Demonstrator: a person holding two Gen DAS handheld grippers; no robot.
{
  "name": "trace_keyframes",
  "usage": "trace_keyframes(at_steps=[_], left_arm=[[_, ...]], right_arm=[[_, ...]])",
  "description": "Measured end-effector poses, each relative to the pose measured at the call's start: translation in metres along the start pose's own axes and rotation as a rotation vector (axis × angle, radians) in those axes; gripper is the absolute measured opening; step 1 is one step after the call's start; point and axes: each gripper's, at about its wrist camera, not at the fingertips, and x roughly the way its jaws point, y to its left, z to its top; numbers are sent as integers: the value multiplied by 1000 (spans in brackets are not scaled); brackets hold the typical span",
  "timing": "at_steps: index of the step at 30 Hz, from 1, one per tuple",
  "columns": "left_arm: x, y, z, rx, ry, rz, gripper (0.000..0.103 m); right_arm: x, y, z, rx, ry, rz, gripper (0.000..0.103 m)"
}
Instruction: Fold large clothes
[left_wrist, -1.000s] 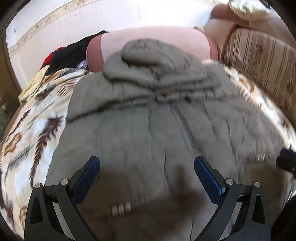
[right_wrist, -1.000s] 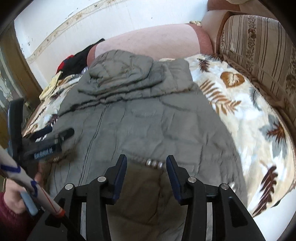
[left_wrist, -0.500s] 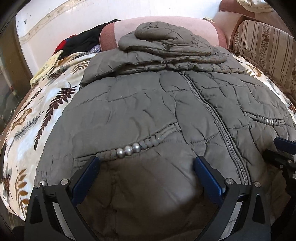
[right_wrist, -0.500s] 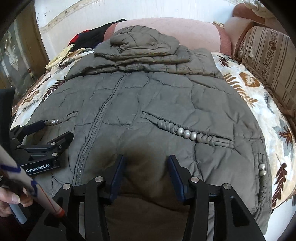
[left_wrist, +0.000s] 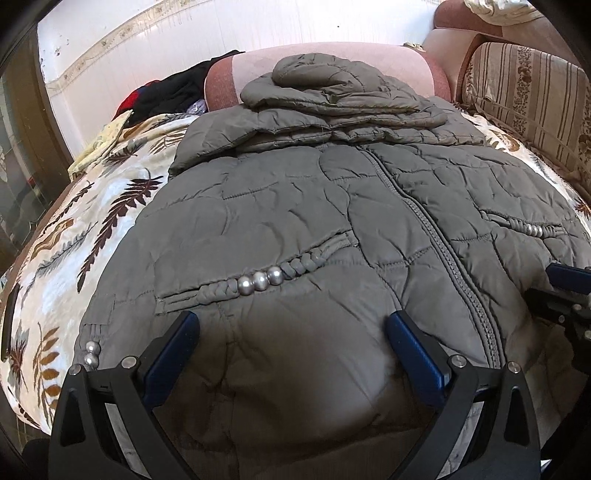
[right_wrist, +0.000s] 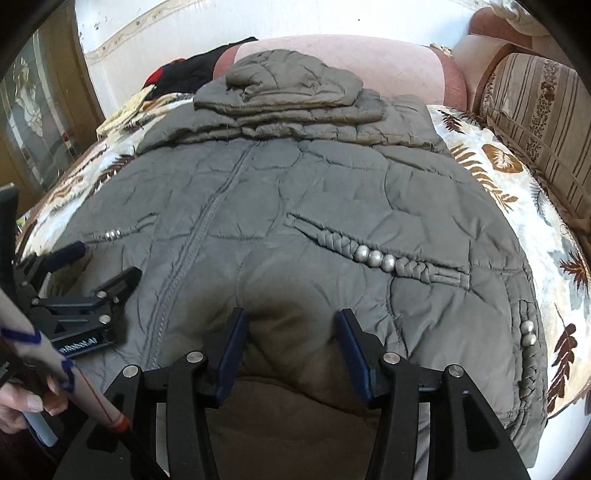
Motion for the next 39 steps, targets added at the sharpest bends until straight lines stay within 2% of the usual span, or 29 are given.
trace_keyframes(at_steps=[15, 19, 23, 28, 31, 35, 39], left_arm=[[-9, 3, -7, -14, -26, -30, 102], [-14, 5, -5, -18, -31, -41, 102], [-32, 11, -2, -19, -77, -39, 102], [-49, 30, 3, -26, -132, 28, 102], [-45, 49, 5, -72, -108, 63, 102], [-44, 82, 5, -145, -90, 125, 102], [-40, 117, 0, -213, -69, 203, 102]], right_arm=[[-21, -3, -14, -11, -61, -12, 56], [-32, -14, -16, 28, -88, -24, 56], [-46, -29, -15, 82, -142, -36, 56], [-50, -55, -15, 175, -147, -67, 57], [-51, -64, -17, 206, -138, -67, 57], [-62, -72, -15, 200, -170, -125, 58], [-72, -101, -13, 273, -196, -201, 72]])
